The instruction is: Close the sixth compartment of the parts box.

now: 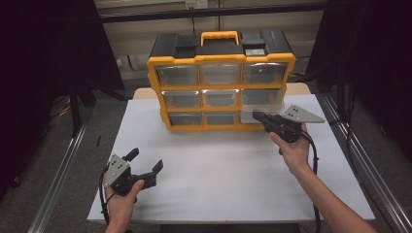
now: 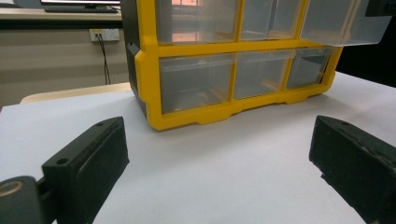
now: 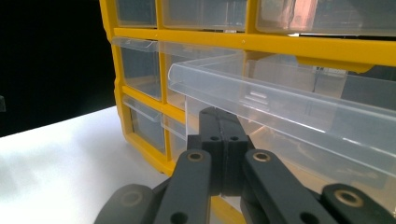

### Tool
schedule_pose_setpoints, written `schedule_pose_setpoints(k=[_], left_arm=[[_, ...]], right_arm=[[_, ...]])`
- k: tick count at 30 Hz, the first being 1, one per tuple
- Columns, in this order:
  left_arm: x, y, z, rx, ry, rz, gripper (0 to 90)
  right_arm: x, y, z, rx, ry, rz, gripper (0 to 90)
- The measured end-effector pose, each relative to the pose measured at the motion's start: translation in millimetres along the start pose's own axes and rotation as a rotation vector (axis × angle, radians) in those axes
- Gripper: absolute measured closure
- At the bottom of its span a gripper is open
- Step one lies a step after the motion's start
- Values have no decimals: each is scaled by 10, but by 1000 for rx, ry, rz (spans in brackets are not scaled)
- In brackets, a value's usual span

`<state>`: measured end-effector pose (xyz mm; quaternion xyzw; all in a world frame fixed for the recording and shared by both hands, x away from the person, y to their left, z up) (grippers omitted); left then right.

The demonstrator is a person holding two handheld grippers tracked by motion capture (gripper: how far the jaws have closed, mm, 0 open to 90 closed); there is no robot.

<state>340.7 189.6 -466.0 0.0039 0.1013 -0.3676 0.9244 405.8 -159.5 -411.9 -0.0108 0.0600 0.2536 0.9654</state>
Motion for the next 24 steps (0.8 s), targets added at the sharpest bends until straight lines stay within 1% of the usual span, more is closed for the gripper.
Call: schedule_pose_setpoints(k=[2,3,4,7,9,13,16,17,22,23,24], left_arm=[[-1,3,-1,4,3,1,45],[0,4,0,-1,1,8,45],[4,-3,2,-2,-3,-1,45],[-3,8,0,4,2,5,45],[-3,8,2,1,-1,4,46],[-2,8,0,5,2,2,46],[3,0,0,-1,0,-2,45],[-1,8,0,5,1,2,45],[3,1,-1,-1,0,-2,45],[5,1,-1,-2,0,-3,45],[0,12,0,8,3,2,45]], right_arm=[[3,-7,4,-7,0,0,900],[3,-7,4,-7,0,0,900],[8,-12,9,-4,-2,-6,900],[19,-10,15,-5,-3,-1,900],[23,-6,21,-2,-3,1,900],[36,-13,32,-5,-5,-4,900],[46,-24,35,-6,-9,-7,900],[46,-24,35,-6,-9,-7,900],[61,-25,32,6,-9,-3,900],[66,-32,33,6,-9,-8,900],[68,-37,35,7,-10,-12,900]])
Point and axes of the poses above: each handheld gripper's, and its own axes: x roughly forward along the jaws, z roughly out of its top, y roughly to its left, the point moved 10 cm from there along x, roughly forward along the jaws, and after that the axes turned 9 degrees about -z, right-handed, at the moved point
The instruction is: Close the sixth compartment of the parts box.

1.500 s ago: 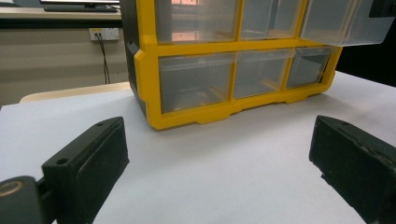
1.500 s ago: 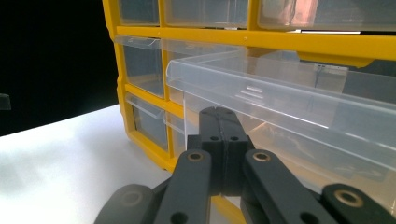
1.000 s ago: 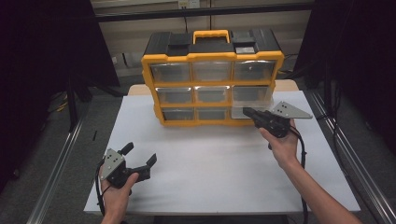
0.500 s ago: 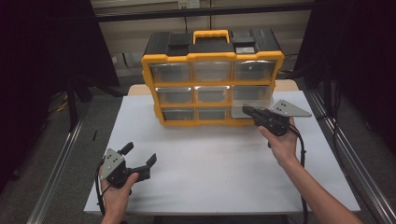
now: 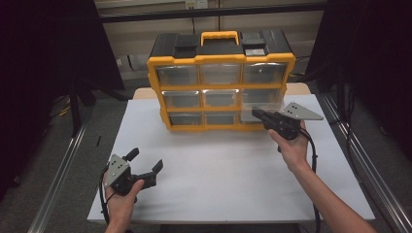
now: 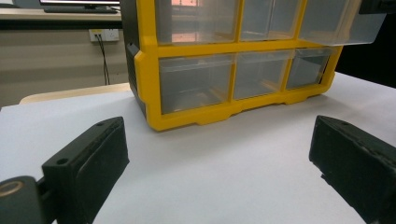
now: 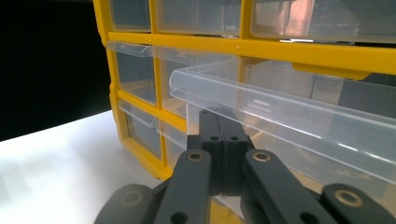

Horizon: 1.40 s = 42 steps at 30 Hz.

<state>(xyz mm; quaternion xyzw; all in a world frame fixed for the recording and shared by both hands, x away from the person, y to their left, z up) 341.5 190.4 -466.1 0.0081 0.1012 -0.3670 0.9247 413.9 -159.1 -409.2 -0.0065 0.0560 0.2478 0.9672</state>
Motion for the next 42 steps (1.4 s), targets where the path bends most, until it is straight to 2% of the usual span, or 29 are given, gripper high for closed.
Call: schedule_pose_setpoints(k=[3,21,23,29,42], left_arm=[[6,-9,3,-12,-6,-5,46],[-5,-5,7,0,-4,0,46],[-1,-8,7,-9,-8,-2,46],[-7,0,3,4,1,1,46],[-2,-6,6,-9,-7,-1,46]], right_arm=[[3,-5,1,-5,2,1,900],[53,-34,5,9,-8,-8,900],[52,-31,5,3,-6,-5,900],[56,-36,4,6,-5,-7,900],[93,-38,4,3,-7,-7,900]])
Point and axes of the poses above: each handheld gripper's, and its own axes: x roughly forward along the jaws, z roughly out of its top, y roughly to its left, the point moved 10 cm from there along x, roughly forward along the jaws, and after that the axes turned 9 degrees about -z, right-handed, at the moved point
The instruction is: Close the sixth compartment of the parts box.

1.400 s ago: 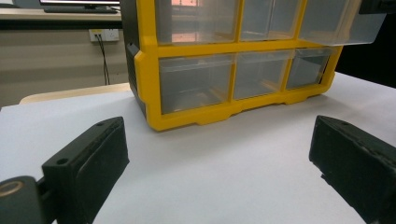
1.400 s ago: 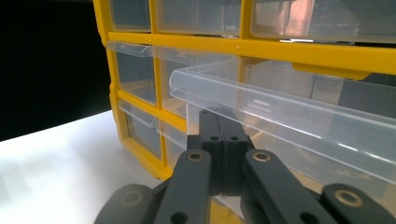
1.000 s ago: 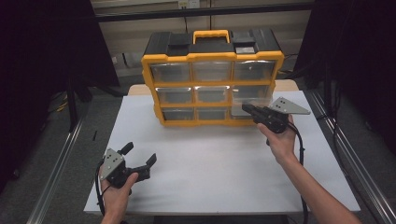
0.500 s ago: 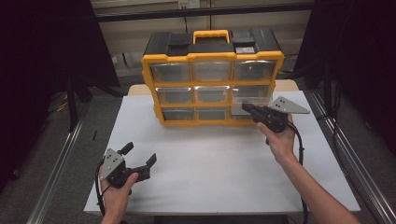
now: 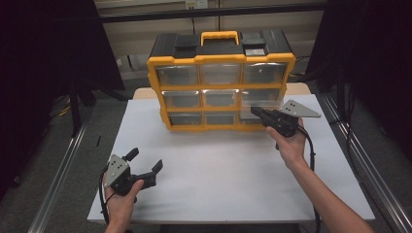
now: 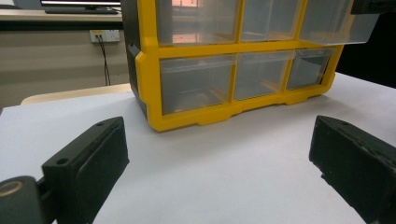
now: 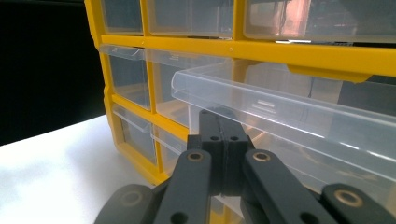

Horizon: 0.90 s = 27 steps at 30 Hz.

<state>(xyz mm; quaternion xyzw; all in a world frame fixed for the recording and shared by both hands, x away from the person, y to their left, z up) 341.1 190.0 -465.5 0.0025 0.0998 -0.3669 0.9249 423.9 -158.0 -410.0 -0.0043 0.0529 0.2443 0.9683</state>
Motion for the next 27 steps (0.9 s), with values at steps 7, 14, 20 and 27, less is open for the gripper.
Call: schedule_pose_setpoints(k=[7,14,20,27], left_arm=[[-1,8,0,0,0,3,44],[1,6,-2,-2,0,1,44],[4,4,-2,-4,0,0,44],[3,4,-3,-2,1,-2,44]], right_arm=[[14,4,1,5,2,2,900],[30,0,1,-2,2,2,900],[42,-3,3,1,4,-2,900],[58,-7,8,9,1,-3,900]])
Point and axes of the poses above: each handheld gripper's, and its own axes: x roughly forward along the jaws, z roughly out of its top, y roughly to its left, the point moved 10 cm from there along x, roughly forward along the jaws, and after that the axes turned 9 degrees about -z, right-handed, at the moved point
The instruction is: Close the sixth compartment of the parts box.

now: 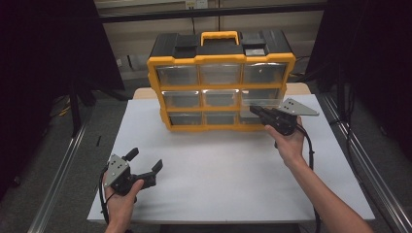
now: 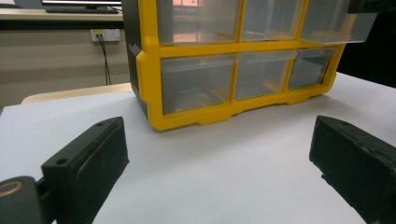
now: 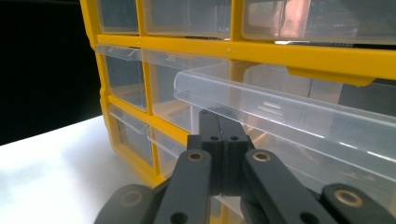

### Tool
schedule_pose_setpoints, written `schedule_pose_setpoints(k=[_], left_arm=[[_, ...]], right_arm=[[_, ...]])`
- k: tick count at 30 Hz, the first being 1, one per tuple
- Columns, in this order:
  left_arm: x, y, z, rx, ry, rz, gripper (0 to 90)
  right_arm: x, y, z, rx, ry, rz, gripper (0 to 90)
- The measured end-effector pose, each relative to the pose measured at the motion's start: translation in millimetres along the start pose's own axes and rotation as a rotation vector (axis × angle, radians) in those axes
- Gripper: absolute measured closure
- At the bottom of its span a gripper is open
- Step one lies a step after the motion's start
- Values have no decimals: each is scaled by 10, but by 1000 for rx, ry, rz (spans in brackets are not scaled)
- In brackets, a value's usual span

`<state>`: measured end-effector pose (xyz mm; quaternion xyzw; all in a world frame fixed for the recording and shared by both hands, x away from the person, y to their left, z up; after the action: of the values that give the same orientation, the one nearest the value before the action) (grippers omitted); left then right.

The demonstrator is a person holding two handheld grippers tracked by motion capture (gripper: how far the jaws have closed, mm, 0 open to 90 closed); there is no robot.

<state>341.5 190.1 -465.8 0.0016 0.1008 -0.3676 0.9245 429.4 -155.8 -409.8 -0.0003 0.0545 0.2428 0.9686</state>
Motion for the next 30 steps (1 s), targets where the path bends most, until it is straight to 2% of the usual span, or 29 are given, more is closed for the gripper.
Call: schedule_pose_setpoints(k=[13,30], left_arm=[[-8,3,5,1,-3,2,44],[-8,6,4,1,-3,1,44]], right_arm=[[28,-1,-1,0,-4,5,900],[65,-39,4,-1,-3,-11,900]])
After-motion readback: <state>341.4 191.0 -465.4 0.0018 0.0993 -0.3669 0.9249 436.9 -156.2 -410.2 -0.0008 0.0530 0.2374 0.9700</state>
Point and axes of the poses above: each handheld gripper's, and its own axes: x roughly forward along the jaws, z roughly out of its top, y roughly to its left, the point moved 10 cm from there along x, roughly forward along the jaws, and after that the axes turned 9 degrees about -z, right-handed, at the moved point
